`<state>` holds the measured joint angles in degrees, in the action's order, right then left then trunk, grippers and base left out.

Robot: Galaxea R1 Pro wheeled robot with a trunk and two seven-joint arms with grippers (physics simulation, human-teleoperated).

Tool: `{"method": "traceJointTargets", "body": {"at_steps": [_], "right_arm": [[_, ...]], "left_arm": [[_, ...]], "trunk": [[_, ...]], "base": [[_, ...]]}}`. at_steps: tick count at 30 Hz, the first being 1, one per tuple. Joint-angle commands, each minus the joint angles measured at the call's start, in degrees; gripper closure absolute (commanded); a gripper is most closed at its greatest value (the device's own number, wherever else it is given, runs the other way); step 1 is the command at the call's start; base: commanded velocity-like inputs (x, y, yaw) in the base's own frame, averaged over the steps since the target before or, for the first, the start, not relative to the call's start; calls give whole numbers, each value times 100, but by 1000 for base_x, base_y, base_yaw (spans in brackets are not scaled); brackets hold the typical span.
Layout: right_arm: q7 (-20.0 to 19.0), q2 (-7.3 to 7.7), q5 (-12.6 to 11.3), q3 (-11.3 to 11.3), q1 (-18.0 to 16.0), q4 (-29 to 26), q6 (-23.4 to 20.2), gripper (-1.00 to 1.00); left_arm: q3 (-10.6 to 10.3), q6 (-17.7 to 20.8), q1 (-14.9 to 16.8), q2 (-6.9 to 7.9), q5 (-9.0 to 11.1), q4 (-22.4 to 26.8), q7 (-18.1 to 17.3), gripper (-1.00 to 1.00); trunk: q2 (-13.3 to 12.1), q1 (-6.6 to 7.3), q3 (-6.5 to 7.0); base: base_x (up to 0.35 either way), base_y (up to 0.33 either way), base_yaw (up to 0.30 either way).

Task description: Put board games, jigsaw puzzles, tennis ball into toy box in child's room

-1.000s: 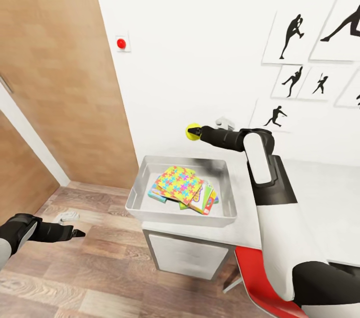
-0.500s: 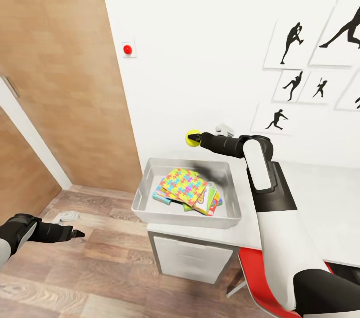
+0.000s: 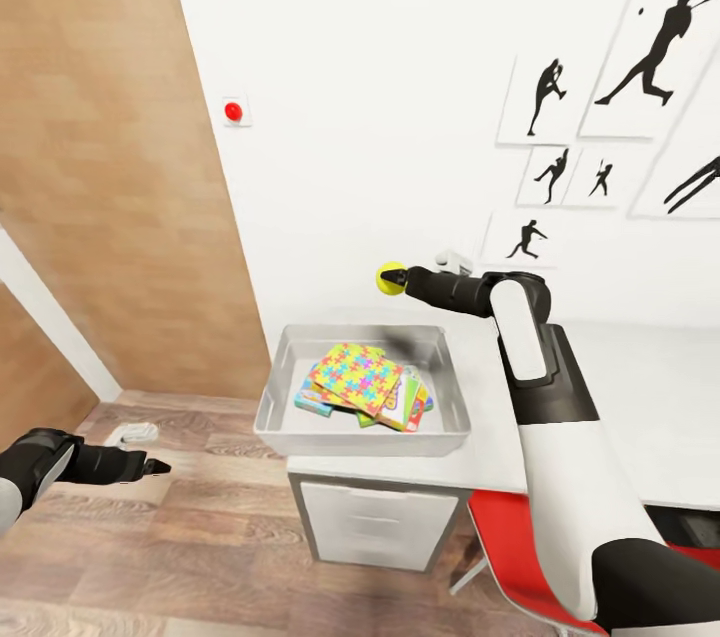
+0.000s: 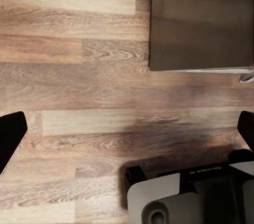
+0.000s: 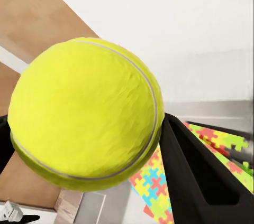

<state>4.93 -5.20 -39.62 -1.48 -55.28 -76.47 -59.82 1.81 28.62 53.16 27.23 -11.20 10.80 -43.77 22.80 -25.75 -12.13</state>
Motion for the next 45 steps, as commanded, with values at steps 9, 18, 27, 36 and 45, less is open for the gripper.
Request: {"method": "traceJointTargets", "body": {"at_steps": [9, 18, 27, 36, 45], "right_arm": [[60, 86, -66, 1, 0, 65, -18, 100], [102, 57, -11, -32, -1, 441, -18, 100], [391, -18, 6, -52, -4, 633, -18, 100], [1193, -180, -1, -356, -44, 822, -18, 100], [2583, -480, -68, -385, -1019, 2349, -18, 100]], "left_arm": [[21, -20, -1, 1, -31, 10, -27, -100], [21, -21, -31, 1, -29, 10, -27, -100], [244, -9, -59, 57, -9, 10, -69, -100], [899, 8, -60, 106, -7, 15, -151, -100], [1359, 29, -60, 128, -13, 42, -178, -100]], "trunk": [[12, -3, 60], [12, -3, 129], [12, -3, 142], [12, -3, 142], [12, -3, 142]], "base": [[-16, 62, -206], [0, 145, -205], [0, 8, -38], [0, 0, -1], [0, 33, 0]]}}
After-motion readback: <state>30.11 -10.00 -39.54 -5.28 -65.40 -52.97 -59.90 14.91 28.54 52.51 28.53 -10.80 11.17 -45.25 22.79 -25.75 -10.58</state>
